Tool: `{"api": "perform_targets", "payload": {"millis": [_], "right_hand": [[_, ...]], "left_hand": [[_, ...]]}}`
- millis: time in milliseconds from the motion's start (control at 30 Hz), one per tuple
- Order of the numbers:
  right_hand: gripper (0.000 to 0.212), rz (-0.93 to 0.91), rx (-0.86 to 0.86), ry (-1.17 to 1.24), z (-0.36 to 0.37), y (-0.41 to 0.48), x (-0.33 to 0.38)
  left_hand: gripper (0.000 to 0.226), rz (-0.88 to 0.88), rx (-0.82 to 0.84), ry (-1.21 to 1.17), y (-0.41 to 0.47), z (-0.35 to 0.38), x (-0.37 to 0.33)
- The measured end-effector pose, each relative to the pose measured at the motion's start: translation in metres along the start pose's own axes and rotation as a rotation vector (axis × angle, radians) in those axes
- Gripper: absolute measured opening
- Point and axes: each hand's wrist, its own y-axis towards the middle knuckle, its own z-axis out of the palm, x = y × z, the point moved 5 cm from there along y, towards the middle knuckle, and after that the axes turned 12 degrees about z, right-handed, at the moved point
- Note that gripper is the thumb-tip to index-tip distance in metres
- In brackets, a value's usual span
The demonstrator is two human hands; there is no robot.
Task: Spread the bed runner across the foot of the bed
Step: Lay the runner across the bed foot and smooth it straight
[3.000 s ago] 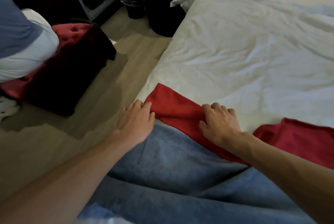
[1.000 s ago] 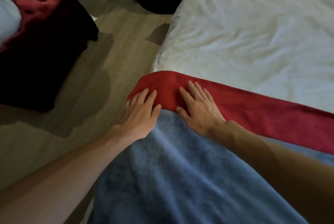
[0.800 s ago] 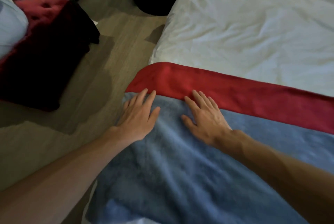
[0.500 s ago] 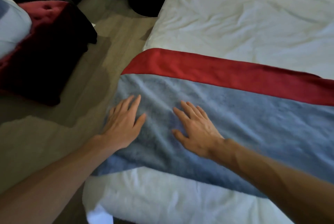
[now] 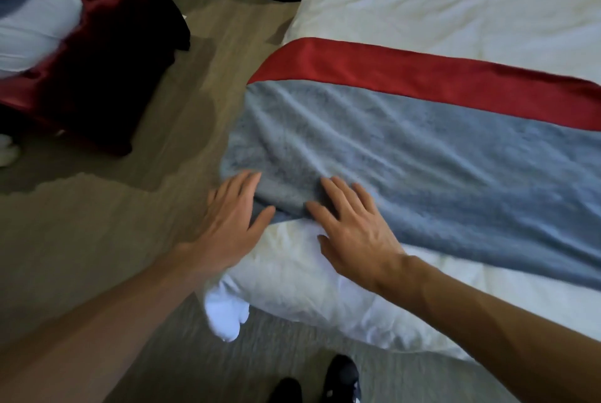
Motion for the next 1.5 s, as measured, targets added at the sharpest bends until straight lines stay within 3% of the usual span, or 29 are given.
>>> {"api": "perform_targets", "payload": {"millis": [233, 333, 567, 667, 800, 1067, 1233, 1367, 1500], "right_hand": [[0.053, -0.040, -0.063, -0.077, 0.004, 0.002, 0.036], [0.056, -0.012, -0.028, -0.156, 0.004, 0.012, 0.048], [0.015, -0.098, -0.079, -0.353, 0.005, 0.022, 0.066], [0.009, -0.137, -0.150, -0.298, 0.004, 0.021, 0.080], [0.031, -0.205, -0.213, -0.224, 0.008, 0.005, 0.107], [0.024, -0.065, 0.045, -0.190, 0.026, 0.011, 0.125], [0.020, -0.033, -0.010, -0.057, 0.022, -0.002, 0.102], [0.030, 0.040, -0.044, -0.018, 0.010, -0.018, 0.063], [0.038, 0.148, -0.135, -0.019, -0.004, -0.041, 0.013]], "left_hand": [[0.033, 0.148, 0.052, 0.080, -0.034, -0.006, 0.013], [0.030, 0.184, 0.048, 0.180, -0.035, -0.008, 0.012], [0.006, 0.169, 0.037, 0.175, -0.027, -0.001, 0.001], [0.010, 0.213, 0.002, 0.205, -0.036, -0.006, 0.006], [0.019, 0.284, 0.027, 0.281, -0.055, -0.014, 0.020], [0.007, 0.211, 0.103, 0.281, -0.066, -0.014, 0.039], [0.030, 0.217, 0.076, 0.205, -0.060, -0.003, 0.025], [0.055, 0.290, 0.082, 0.126, -0.045, -0.003, -0.010], [0.061, 0.351, 0.061, 0.106, -0.024, 0.006, -0.057]]}}
